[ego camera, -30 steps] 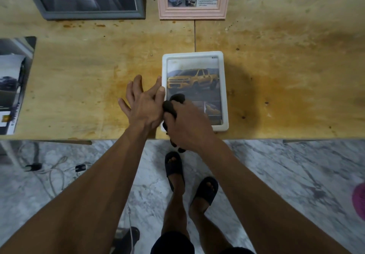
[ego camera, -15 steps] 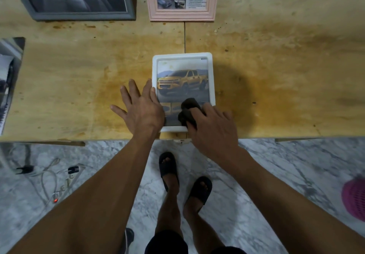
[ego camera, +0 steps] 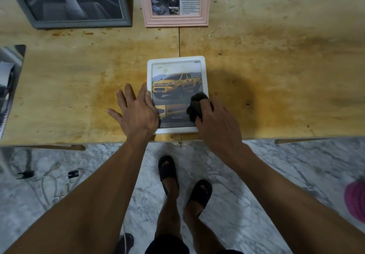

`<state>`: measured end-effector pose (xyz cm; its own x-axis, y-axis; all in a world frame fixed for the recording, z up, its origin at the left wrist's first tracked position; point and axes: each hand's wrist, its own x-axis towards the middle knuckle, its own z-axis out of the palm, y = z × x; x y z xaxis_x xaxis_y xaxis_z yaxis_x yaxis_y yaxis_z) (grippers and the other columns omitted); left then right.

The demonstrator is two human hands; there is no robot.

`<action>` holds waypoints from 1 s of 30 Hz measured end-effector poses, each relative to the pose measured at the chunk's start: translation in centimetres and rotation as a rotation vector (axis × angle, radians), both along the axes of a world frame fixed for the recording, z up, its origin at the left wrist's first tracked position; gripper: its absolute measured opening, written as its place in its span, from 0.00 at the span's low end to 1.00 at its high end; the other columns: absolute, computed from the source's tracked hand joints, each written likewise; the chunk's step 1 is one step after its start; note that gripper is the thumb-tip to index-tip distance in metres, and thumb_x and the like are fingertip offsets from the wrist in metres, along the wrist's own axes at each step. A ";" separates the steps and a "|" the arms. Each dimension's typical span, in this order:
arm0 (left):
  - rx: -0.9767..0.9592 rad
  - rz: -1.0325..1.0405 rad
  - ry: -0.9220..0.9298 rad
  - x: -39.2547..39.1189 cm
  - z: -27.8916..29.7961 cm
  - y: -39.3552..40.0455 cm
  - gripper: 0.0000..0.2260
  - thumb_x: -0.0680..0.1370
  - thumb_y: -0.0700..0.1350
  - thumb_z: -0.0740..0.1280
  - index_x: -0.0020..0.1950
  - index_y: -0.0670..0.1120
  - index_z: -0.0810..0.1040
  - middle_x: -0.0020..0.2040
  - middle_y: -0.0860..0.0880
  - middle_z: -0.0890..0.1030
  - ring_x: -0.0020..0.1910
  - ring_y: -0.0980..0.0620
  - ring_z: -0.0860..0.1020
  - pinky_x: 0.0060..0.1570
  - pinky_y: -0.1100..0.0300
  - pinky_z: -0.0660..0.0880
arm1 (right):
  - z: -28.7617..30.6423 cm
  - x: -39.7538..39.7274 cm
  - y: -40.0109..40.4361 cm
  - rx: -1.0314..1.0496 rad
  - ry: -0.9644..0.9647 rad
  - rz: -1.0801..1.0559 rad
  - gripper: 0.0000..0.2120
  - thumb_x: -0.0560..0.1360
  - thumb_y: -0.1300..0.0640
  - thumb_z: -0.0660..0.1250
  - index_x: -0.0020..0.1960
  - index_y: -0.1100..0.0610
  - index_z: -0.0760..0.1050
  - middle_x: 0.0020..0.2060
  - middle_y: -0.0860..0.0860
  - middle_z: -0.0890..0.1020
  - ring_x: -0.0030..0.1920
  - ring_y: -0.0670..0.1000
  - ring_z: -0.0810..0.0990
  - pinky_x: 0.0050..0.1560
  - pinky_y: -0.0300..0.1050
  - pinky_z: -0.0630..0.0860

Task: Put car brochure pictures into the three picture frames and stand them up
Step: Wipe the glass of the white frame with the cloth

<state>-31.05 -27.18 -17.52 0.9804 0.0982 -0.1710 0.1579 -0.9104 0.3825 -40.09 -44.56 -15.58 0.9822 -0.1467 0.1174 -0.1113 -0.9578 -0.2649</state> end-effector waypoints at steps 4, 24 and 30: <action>-0.027 0.009 -0.027 0.0 -0.1 0.3 0.20 0.86 0.56 0.46 0.76 0.61 0.66 0.82 0.49 0.55 0.81 0.45 0.45 0.72 0.28 0.39 | 0.2 0.3 -3.1 0.123 -0.018 -0.218 0.13 0.77 0.58 0.66 0.57 0.67 0.73 0.51 0.64 0.76 0.41 0.62 0.76 0.36 0.46 0.64; -0.098 -0.039 0.029 -0.2 0.3 0.8 0.21 0.85 0.57 0.46 0.77 0.61 0.64 0.82 0.49 0.52 0.81 0.46 0.42 0.72 0.29 0.36 | 0.4 -1.9 -2.6 0.130 0.332 -0.236 0.28 0.81 0.42 0.48 0.79 0.50 0.55 0.80 0.47 0.43 0.79 0.55 0.41 0.75 0.62 0.46; -0.127 -0.036 0.063 0.4 1.1 0.9 0.20 0.85 0.55 0.50 0.76 0.60 0.68 0.82 0.48 0.53 0.81 0.46 0.43 0.71 0.29 0.36 | 3.5 0.5 -1.9 0.068 0.029 -0.322 0.16 0.77 0.52 0.55 0.60 0.56 0.74 0.66 0.56 0.72 0.66 0.60 0.66 0.64 0.58 0.61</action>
<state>-30.61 -26.26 -16.46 0.9697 0.0372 -0.2415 0.1539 -0.8606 0.4855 -39.63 -46.43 -12.06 0.8867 -0.4572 0.0694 -0.4143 -0.8521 -0.3198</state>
